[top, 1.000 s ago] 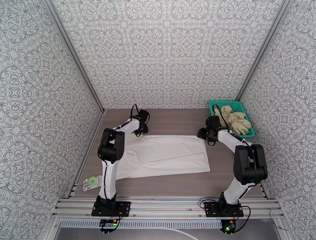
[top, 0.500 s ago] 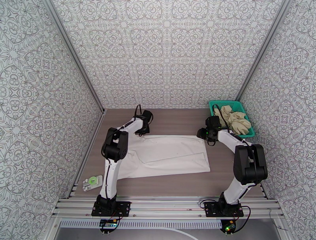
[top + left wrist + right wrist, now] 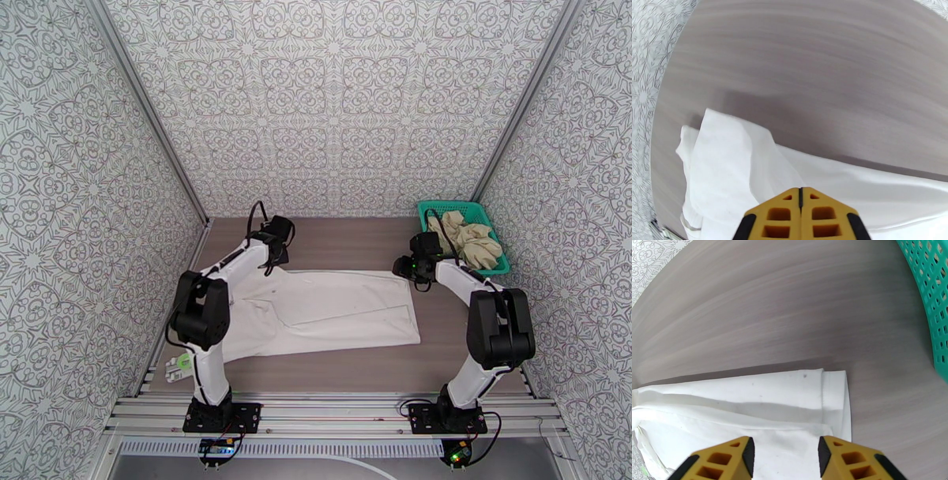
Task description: Fold and stack the mixed laundry pile
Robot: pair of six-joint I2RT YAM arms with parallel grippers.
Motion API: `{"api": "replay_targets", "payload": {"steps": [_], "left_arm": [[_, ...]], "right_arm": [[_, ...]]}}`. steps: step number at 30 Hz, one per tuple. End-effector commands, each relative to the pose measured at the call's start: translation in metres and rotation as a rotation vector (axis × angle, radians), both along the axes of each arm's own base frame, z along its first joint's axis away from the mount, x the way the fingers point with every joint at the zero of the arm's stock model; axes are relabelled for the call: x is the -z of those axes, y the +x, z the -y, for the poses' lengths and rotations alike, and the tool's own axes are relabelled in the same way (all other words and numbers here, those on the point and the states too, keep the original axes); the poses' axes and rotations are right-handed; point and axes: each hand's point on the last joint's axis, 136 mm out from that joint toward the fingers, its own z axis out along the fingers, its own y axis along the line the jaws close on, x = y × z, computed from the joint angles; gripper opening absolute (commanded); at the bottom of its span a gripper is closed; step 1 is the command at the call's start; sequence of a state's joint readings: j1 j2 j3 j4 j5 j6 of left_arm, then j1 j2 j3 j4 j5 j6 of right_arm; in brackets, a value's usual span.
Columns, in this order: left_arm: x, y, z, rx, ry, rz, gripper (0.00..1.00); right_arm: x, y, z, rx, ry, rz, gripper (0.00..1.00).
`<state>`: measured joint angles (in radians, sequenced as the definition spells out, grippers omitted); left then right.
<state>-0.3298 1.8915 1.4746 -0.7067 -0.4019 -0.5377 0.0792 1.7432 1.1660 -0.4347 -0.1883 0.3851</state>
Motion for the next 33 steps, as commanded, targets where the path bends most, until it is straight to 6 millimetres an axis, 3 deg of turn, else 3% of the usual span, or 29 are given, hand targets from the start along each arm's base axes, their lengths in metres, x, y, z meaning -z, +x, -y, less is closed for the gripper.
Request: {"api": "replay_targets", "payload": {"steps": [1,10,18,25,30,31,33], "left_arm": [[-0.005,-0.018,0.005,-0.059,-0.054,0.061,0.00],[0.004,-0.083,0.014,-0.113,-0.206,0.131,0.00],[0.017,-0.118,0.020,-0.095,-0.196,0.092,0.00],[0.013,-0.149,0.015,-0.100,-0.193,0.097,0.00],[0.030,-0.172,0.019,-0.118,-0.241,0.079,0.00],[0.036,-0.175,0.021,-0.121,-0.251,0.074,0.01],[0.049,-0.182,0.023,-0.134,-0.270,0.056,0.19]], "right_arm": [[0.008,-0.005,-0.005,-0.021,0.010,-0.027,0.48],[0.015,-0.030,0.015,0.147,0.006,-0.107,0.52],[0.018,-0.050,-0.011,0.319,0.340,-0.142,0.53],[0.015,-0.055,-0.001,0.406,0.345,-0.114,0.52],[0.011,-0.055,0.000,0.414,0.349,-0.086,0.51],[0.011,-0.054,0.000,0.414,0.352,-0.079,0.51],[0.014,-0.054,0.000,0.414,0.350,-0.081,0.51]]}}
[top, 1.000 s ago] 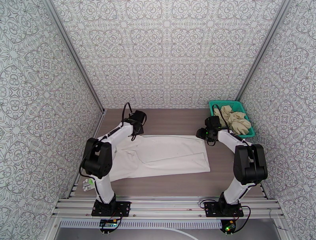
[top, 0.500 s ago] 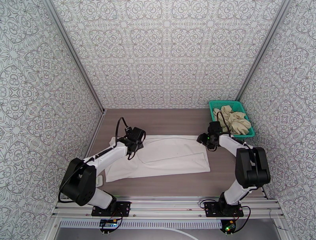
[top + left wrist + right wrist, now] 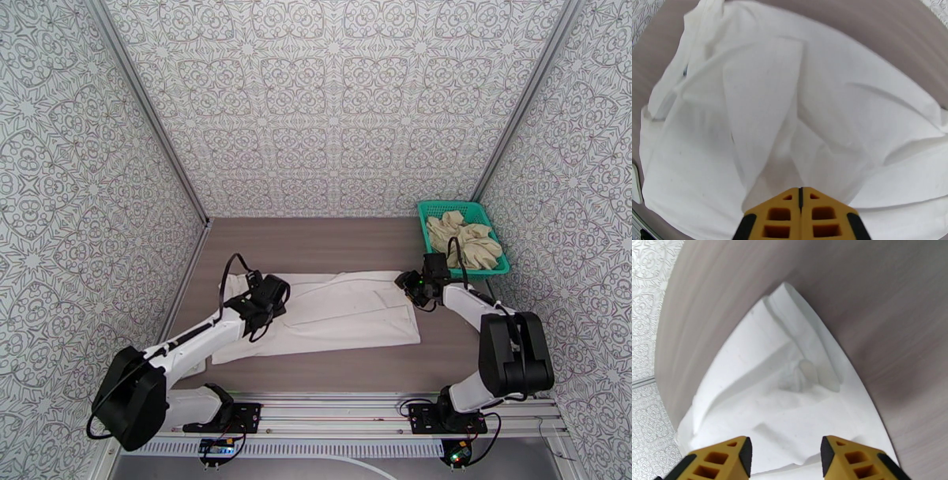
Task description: Fold and stack the mixed laundry pile
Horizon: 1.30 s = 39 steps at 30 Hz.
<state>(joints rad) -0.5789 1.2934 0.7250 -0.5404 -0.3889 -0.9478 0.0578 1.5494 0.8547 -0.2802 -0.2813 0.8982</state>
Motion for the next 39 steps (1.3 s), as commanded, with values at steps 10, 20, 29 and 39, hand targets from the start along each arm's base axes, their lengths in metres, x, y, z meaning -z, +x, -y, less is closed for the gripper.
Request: {"api": "replay_targets", "payload": {"steps": [10,20,29,39], "left_arm": [[0.003,-0.008,-0.002,-0.039,-0.002,0.008,0.49],[0.011,0.012,-0.012,-0.083,-0.151,0.043,0.50],[0.020,0.024,-0.011,-0.094,-0.187,0.038,0.26],[0.007,0.049,-0.014,-0.088,-0.191,0.079,0.00]], "right_arm": [[0.020,0.000,0.003,-0.032,-0.072,-0.091,0.51],[0.018,0.028,0.010,0.171,-0.003,-0.104,0.49],[0.038,0.034,0.009,0.272,0.048,-0.187,0.40],[0.008,0.059,0.013,0.181,-0.048,-0.078,0.07]]}}
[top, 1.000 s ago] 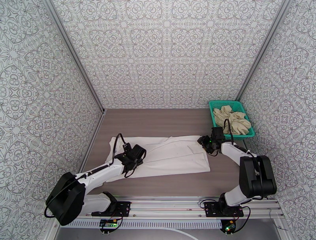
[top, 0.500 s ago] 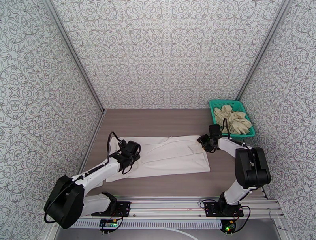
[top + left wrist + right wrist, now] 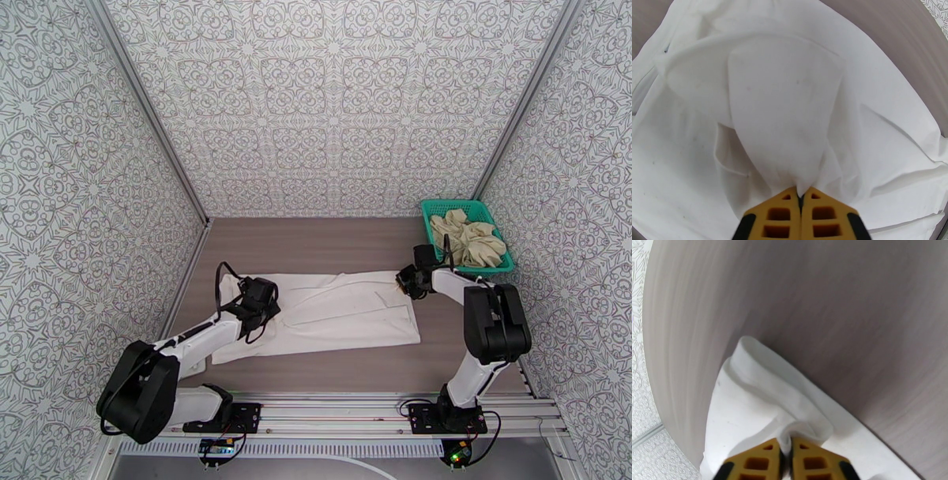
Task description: Fold and stack the mixed laundry pile
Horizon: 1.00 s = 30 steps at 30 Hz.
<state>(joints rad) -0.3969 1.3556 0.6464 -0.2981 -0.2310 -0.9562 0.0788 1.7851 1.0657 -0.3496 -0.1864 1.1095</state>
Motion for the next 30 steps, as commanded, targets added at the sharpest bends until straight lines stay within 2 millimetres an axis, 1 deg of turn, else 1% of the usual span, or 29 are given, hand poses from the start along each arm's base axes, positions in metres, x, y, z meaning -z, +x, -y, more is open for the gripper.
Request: {"api": "replay_targets", "payload": {"steps": [1,6,9,11,15,18,20,26,28,30], "left_arm": [[-0.021,0.023,0.004,0.020,-0.012,0.064,0.00],[-0.037,0.032,0.002,0.029,0.007,0.088,0.00],[-0.039,0.030,0.000,0.032,0.011,0.091,0.00],[-0.039,0.026,-0.003,0.025,0.020,0.087,0.00],[-0.036,0.016,-0.007,0.022,0.024,0.077,0.00],[-0.031,0.008,-0.009,0.018,0.023,0.067,0.00],[-0.027,0.003,-0.009,0.014,0.018,0.061,0.00],[-0.017,-0.007,-0.009,0.013,0.012,0.039,0.00],[-0.016,-0.008,-0.009,0.015,0.013,0.038,0.00],[-0.015,-0.009,-0.008,0.017,0.013,0.035,0.00]], "right_arm": [[-0.022,0.019,0.008,-0.048,-0.080,0.067,0.07],[-0.035,0.016,0.008,-0.128,-0.126,0.104,0.08],[-0.035,0.009,0.007,-0.167,-0.142,0.132,0.09],[-0.035,0.005,0.005,-0.202,-0.146,0.158,0.12],[-0.029,-0.010,0.003,-0.244,-0.149,0.186,0.22],[-0.027,-0.022,0.006,-0.243,-0.163,0.190,0.31],[-0.026,-0.029,0.009,-0.246,-0.182,0.189,0.35],[-0.023,-0.046,0.015,-0.236,-0.198,0.153,0.37],[-0.023,-0.047,0.012,-0.211,-0.154,0.142,0.37],[-0.027,-0.043,0.005,-0.167,-0.075,0.139,0.39]]}}
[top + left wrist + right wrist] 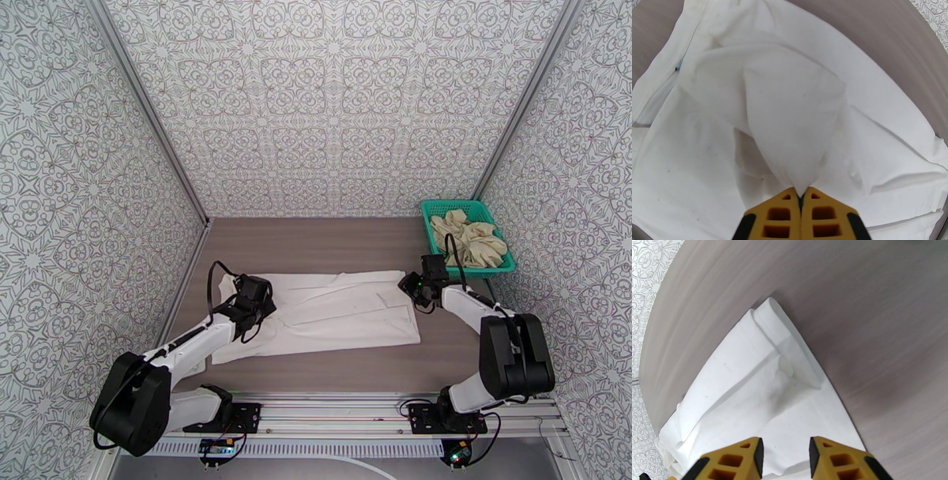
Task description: Fold and stack the mixed laundry pile
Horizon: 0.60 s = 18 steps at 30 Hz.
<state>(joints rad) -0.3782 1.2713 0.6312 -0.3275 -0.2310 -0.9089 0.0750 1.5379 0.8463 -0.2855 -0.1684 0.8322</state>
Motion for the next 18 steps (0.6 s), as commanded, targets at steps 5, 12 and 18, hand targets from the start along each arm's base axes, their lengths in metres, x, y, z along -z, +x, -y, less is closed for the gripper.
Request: {"api": "replay_targets", "payload": {"steps": [5,12,18], "left_arm": [[-0.008,-0.007,0.001,0.005,0.002,0.013,0.42],[-0.058,-0.008,-0.012,0.010,0.030,0.112,0.42],[-0.063,0.026,-0.009,0.068,-0.012,0.162,0.39]], "right_arm": [[-0.018,0.021,-0.014,0.136,0.181,-0.009,0.43],[-0.032,0.044,-0.019,0.019,0.000,0.005,0.43],[-0.006,0.053,-0.019,-0.067,-0.076,-0.097,0.42]]}}
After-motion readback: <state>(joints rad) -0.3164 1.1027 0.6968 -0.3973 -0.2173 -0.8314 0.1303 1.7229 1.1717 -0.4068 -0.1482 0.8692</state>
